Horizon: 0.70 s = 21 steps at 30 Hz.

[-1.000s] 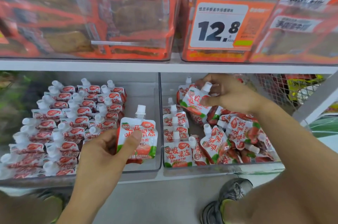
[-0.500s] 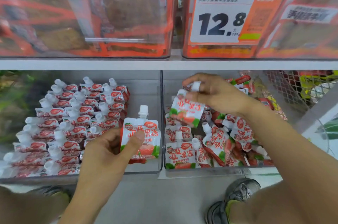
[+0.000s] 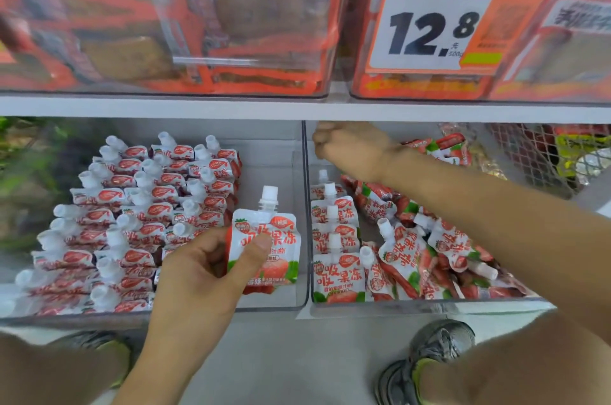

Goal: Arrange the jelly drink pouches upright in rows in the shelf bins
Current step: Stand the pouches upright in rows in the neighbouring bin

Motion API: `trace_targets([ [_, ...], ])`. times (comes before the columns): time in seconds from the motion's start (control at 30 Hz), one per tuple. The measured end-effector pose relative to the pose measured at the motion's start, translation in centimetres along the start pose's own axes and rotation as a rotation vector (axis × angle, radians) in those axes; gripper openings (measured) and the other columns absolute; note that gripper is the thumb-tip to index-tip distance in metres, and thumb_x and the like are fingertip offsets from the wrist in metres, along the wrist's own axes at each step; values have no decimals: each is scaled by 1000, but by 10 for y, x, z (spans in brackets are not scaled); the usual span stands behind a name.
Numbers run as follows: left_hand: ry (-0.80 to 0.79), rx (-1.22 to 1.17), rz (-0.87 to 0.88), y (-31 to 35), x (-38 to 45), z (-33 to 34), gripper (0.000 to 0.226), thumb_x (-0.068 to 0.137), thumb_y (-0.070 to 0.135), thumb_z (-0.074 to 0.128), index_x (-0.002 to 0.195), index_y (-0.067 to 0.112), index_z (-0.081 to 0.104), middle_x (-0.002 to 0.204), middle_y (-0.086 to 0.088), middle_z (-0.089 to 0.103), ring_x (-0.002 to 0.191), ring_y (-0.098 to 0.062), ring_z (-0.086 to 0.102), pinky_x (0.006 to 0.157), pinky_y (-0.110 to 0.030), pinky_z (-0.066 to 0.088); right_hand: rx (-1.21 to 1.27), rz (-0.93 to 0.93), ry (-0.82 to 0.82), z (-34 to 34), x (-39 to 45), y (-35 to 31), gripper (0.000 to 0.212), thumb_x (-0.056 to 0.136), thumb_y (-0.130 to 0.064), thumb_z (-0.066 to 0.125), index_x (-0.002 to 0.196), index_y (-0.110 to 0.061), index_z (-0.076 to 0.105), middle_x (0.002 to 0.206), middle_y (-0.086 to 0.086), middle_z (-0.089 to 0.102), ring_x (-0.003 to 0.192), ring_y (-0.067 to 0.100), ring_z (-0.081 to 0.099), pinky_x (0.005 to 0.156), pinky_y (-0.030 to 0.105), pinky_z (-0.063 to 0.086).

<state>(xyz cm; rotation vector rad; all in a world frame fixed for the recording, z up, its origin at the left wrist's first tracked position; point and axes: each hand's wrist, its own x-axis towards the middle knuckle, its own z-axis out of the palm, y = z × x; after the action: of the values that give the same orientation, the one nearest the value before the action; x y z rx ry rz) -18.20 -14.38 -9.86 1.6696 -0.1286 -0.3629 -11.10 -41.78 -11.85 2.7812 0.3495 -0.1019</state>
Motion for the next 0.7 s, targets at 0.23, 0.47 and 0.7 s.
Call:
trace_targets([
  [0.23,-8,-1,-13,-2,1,-3,14,79,17,69,89,8,72,69,5,75,50,-2,65,39,-9,43,783,178,-518,13,4,15,84,87,-15,71,155,-22,23,154,-9,36,139,10,38,113,23,29],
  [0.47,-9,25,-6,-5,2,-3,11,80,17,69,87,10,72,70,3,75,53,-4,67,41,-10,44,824,190,-628,15,3,12,114,53,-70,79,149,-25,37,145,-10,48,133,13,45,115,38,35],
  [0.7,-14,14,4,-8,3,-3,12,79,17,69,88,10,72,71,3,75,52,-4,67,41,-10,44,1097,192,-456,4,-20,6,35,88,-48,64,107,-20,71,93,-15,70,85,7,67,86,30,50],
])
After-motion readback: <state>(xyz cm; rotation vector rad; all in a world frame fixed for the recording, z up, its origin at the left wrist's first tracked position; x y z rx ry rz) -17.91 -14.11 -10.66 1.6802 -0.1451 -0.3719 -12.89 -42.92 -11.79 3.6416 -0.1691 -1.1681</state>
